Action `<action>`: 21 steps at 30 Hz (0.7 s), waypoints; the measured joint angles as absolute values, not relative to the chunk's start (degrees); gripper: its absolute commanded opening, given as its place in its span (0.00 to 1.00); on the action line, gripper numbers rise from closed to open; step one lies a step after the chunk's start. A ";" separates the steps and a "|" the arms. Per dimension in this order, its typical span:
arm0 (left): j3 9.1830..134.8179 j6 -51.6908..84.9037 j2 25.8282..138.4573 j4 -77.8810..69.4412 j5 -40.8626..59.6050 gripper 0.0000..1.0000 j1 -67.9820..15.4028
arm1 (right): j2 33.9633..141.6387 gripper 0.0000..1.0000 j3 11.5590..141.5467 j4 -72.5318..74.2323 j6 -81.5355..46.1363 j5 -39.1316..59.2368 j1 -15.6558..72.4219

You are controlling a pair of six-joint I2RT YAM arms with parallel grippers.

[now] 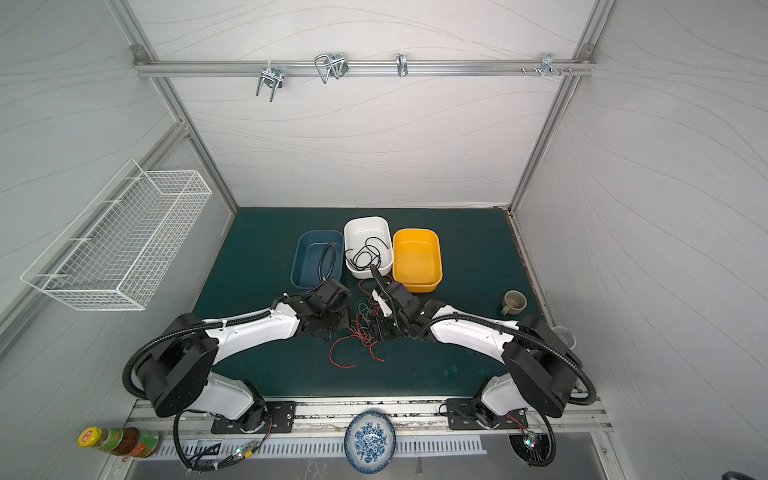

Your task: Untangle the cables

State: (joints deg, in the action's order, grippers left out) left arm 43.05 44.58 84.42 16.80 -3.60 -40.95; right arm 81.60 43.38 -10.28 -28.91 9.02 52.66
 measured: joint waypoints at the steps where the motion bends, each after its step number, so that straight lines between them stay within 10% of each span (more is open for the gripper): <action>1: 43.20 44.64 84.44 16.80 -3.62 0.21 -40.95 | 81.60 0.47 43.29 -10.20 -28.97 9.02 52.66; 21: 44.51 44.36 76.99 19.92 -3.36 0.00 -40.95 | 81.62 0.39 42.39 -8.95 -29.12 8.45 52.71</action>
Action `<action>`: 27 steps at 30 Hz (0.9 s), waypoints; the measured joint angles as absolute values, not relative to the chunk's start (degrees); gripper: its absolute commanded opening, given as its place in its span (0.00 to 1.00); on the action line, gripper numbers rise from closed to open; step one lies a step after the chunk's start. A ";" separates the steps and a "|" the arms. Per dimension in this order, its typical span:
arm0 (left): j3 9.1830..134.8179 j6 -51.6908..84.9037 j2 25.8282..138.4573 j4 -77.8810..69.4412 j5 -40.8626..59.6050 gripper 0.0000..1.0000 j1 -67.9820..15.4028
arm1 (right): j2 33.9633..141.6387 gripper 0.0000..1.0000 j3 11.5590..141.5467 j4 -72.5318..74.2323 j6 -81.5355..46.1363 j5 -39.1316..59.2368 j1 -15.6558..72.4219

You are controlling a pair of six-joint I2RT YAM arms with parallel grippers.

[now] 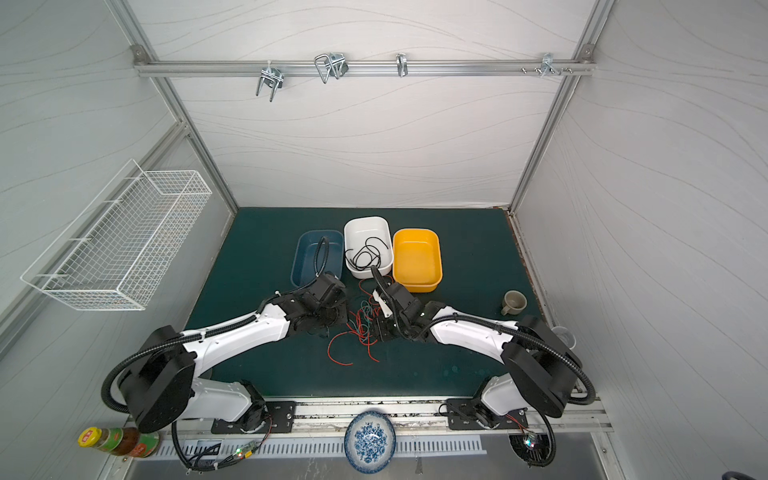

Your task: Untangle the cables

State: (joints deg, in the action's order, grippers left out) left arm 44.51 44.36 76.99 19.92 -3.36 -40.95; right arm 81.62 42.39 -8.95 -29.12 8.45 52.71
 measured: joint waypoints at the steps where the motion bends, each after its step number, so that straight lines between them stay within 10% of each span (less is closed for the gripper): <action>1: 44.60 44.36 76.12 20.32 -3.38 0.00 -40.95 | 81.62 0.38 42.28 -8.88 -29.12 8.40 52.71; 16: 50.37 44.21 66.52 28.34 -1.87 0.00 -40.95 | 81.62 0.00 41.87 -7.97 -28.91 6.52 52.73; 27: 51.94 42.11 65.19 33.39 -1.74 0.01 -40.40 | 77.54 0.00 38.76 -8.67 -29.04 6.83 47.00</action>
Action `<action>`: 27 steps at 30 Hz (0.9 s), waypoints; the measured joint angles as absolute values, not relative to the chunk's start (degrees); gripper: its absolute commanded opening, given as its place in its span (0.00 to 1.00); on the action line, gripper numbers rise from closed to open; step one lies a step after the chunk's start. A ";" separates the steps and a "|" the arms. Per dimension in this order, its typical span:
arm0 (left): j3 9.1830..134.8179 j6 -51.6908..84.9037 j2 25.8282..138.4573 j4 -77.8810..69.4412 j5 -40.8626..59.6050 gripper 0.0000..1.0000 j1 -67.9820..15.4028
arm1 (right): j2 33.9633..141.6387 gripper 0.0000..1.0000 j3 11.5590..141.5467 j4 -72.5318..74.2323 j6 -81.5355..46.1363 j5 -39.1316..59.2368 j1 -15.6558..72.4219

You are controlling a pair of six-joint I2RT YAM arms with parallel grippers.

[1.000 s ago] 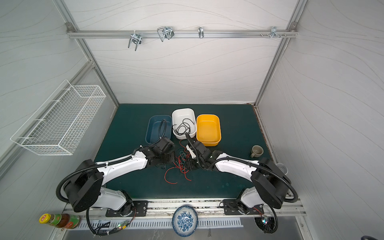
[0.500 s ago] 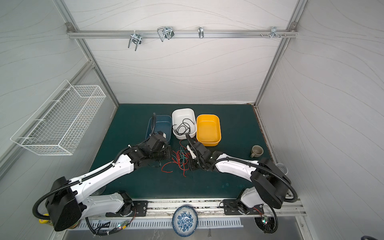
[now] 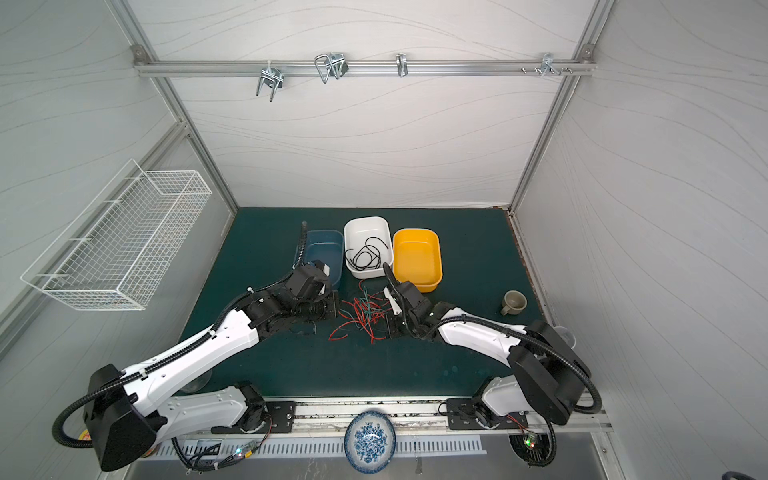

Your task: Untangle the cables

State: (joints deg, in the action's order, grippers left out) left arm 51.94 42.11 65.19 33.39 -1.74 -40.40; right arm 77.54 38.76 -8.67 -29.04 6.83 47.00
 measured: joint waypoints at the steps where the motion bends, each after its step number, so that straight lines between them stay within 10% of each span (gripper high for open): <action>1: 51.94 42.04 64.82 33.71 -1.83 0.02 -39.99 | 76.55 0.00 38.44 -8.86 -29.04 6.92 46.28; 27: 46.17 44.16 63.53 30.28 4.12 0.52 -37.52 | 60.07 0.00 37.82 -19.00 -28.12 15.35 34.96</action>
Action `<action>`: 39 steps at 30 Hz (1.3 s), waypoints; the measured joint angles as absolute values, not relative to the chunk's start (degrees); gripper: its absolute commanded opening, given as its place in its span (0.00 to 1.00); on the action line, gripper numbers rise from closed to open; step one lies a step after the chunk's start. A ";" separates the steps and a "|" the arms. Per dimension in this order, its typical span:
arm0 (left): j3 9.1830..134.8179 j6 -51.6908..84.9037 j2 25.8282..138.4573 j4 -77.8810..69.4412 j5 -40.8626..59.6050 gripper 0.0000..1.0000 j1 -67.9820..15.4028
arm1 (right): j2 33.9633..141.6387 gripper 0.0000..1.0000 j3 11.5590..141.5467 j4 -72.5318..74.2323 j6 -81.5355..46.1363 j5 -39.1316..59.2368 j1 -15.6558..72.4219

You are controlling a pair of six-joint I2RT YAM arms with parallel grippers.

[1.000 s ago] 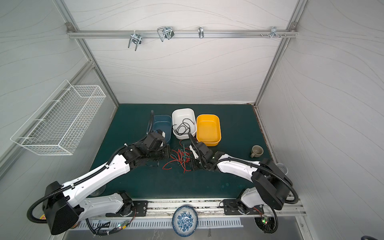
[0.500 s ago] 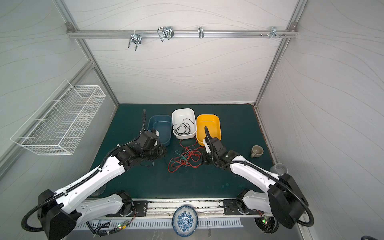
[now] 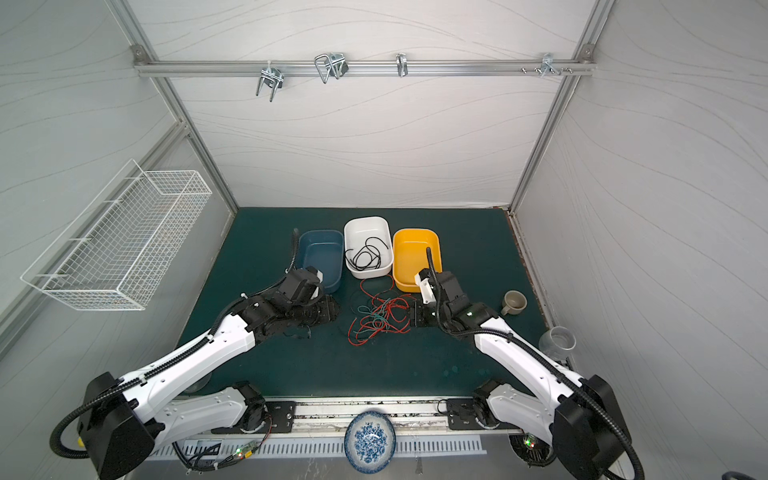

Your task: Untangle the cables

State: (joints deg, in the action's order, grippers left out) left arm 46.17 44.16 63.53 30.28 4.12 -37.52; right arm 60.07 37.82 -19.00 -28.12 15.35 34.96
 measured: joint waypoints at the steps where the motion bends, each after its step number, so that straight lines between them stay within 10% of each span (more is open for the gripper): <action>1: 45.60 44.53 63.64 29.26 4.75 0.53 -37.69 | 59.81 0.00 38.22 -19.07 -27.99 15.86 35.14; 39: 39.97 49.95 81.23 6.24 8.64 0.49 -46.57 | 56.47 0.00 48.18 -20.16 -23.94 20.27 43.83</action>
